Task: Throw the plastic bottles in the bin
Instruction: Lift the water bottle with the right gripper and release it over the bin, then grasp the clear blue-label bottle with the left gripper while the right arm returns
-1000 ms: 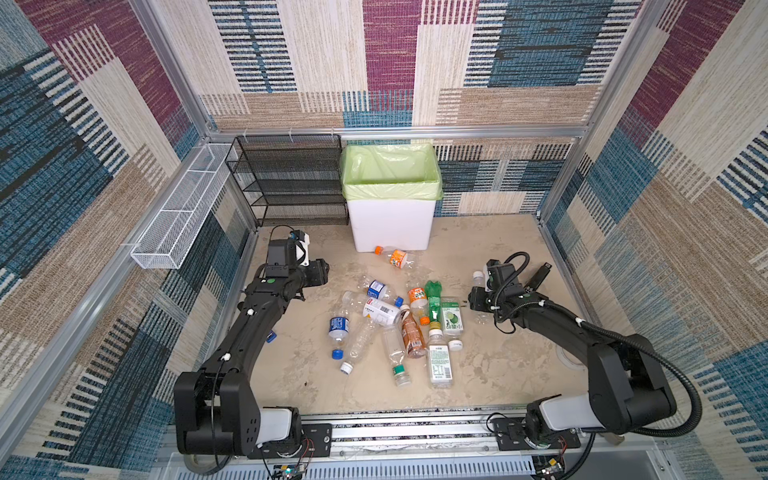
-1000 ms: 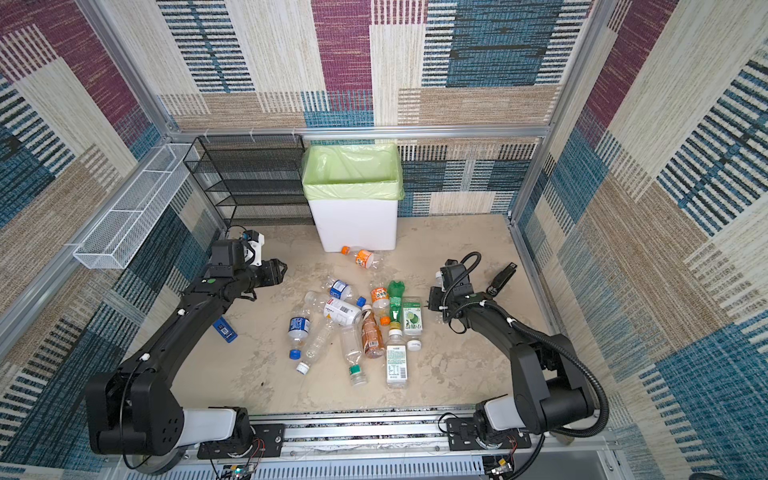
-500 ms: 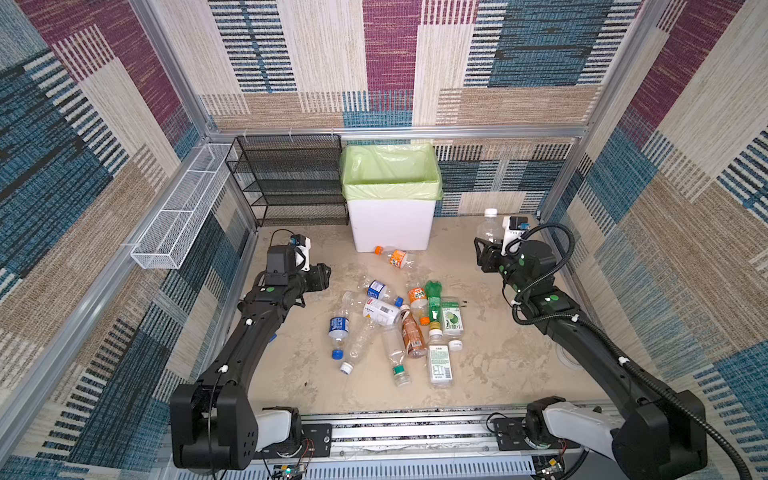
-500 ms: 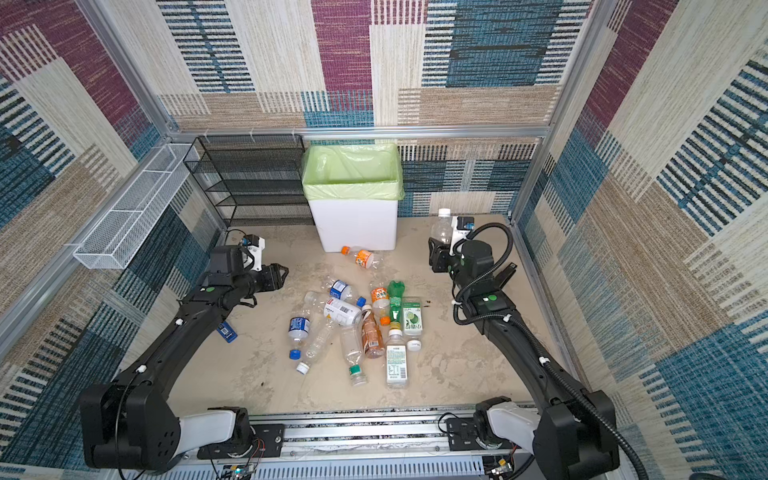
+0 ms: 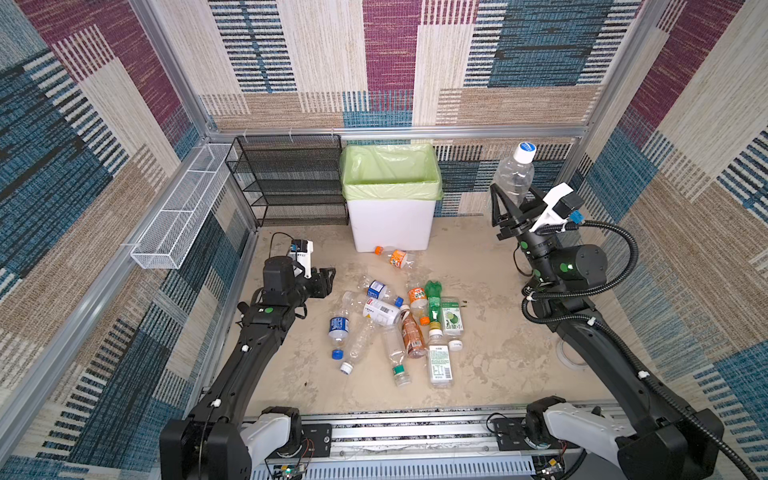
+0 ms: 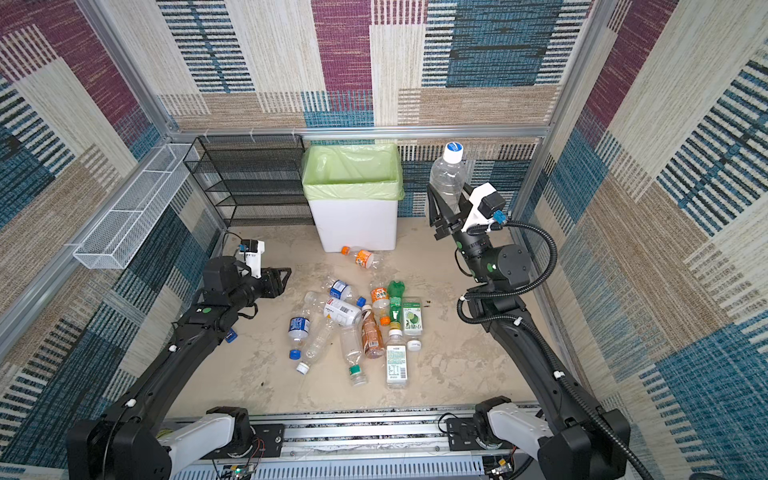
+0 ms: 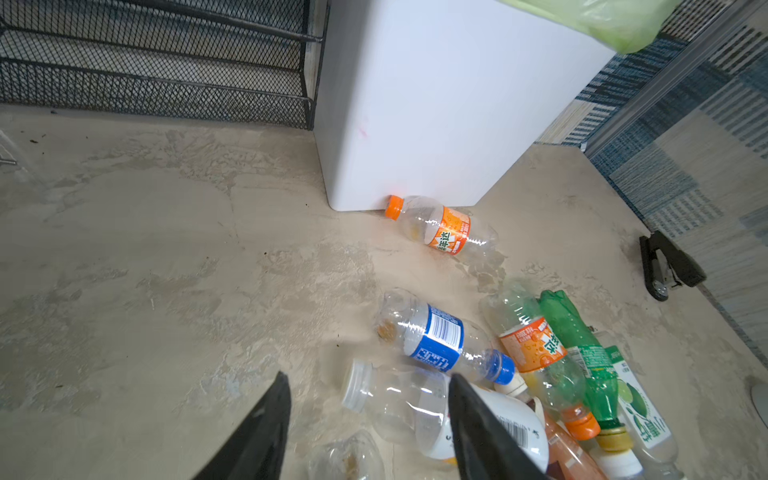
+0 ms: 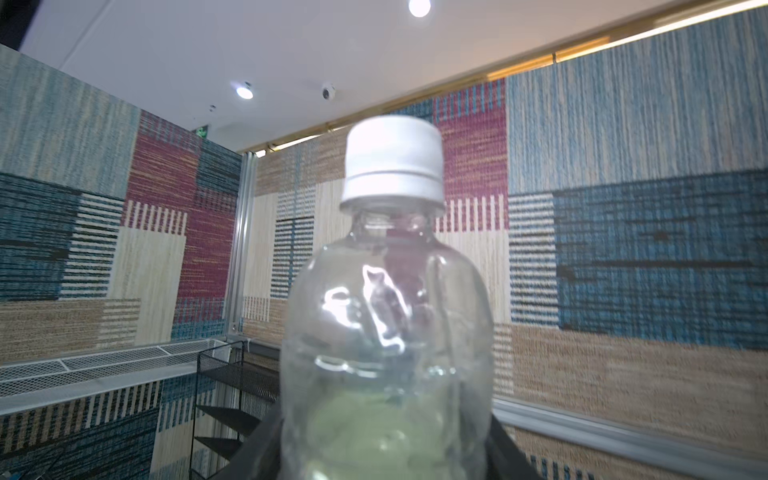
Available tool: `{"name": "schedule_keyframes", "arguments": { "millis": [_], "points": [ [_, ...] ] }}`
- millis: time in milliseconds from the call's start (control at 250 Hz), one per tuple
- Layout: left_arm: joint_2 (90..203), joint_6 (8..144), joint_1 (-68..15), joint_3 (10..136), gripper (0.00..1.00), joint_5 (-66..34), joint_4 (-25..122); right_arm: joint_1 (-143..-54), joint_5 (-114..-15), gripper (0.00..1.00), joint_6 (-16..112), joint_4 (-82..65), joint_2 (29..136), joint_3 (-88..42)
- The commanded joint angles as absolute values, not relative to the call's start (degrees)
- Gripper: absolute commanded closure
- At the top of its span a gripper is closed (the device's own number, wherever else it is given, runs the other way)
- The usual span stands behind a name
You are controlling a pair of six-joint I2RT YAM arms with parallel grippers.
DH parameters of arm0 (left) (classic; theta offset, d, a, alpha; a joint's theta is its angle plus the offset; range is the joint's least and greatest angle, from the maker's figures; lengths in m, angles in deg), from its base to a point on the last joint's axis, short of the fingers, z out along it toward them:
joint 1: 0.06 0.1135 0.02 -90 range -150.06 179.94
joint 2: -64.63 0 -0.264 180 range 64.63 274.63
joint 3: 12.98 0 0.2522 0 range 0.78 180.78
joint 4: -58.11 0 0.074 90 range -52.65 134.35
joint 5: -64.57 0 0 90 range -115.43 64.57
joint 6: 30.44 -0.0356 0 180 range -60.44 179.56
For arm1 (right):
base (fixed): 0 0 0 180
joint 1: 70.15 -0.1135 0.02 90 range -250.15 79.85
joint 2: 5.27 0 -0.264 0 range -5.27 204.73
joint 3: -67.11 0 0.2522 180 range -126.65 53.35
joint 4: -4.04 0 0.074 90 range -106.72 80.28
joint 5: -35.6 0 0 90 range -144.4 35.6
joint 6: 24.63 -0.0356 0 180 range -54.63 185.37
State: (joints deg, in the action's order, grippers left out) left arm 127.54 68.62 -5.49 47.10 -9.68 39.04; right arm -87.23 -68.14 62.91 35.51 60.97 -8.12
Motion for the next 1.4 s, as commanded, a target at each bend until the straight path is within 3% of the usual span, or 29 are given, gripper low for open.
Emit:
{"name": "schedule_keyframes", "arguments": {
  "millis": [0, 84, 172, 220, 308, 408, 488, 812, 1084, 1256, 1392],
  "points": [
    [124.71, 70.4, -5.94, 45.25, 0.4, -10.68, 43.26, -88.31, -69.38, 0.48, 64.66, 43.6, 66.12, -14.43],
    [122.12, 73.49, -6.21, 42.53, 0.4, -11.94, 44.21, -88.85, -68.62, 0.49, 61.87, 34.63, 75.13, -27.82],
    [119.27, 76.31, -6.52, 39.65, 0.4, -13.26, 44.3, -89.9, -68.72, 0.48, 60.8, 14.48, 89.52, -50.63],
    [117.94, 77.79, -6.6, 38.31, 0.4, -13.91, 44.01, -89.96, -70.02, 0.45, 60.89, -2.16, 100.81, -69.9],
    [115.5, 79.14, -6.82, 36.69, 0.4, -14.6, 42.86, -90.1, -68.93, 0.31, 61.35, -31.42, 127.1, -117.2],
    [112.89, 79.04, -7.0, 36.11, 0.39, -15.82, 40.63, -89.83, -67.94, 0.23, 60.33, -19.49, 116.58, -90.35],
    [111.74, 78.37, -7.08, 36.28, 0.39, -16.95, 39.43, -89.83, -66.83, 0.22, 60.22, -13.98, 111.82, -81.75],
    [113.3, 80.6, -7.18, 35.32, 0.38, -17.5, 40.23, -89.75, -67.58, 0.23, 64.03, -25.41, 117.53, -101.83],
    [114.4, 82.19, -7.26, 34.88, 0.33, -21.19, 37.41, -89.72, -65.57, 0.23, 70.54, -30.2, 113.06, -98.66],
    [116.07, 83.33, -7.26, 36.02, 0.27, -21.62, 35.63, -89.75, -57.32, 0.23, 75.73, -34.11, 103.66, -81.83],
    [117.19, 83.81, -7.26, 36.13, 0.25, -21.6, 34.22, -89.63, -52.04, 0.22, 74.52, -23.2, 88.19, -55.43]
  ]
}}
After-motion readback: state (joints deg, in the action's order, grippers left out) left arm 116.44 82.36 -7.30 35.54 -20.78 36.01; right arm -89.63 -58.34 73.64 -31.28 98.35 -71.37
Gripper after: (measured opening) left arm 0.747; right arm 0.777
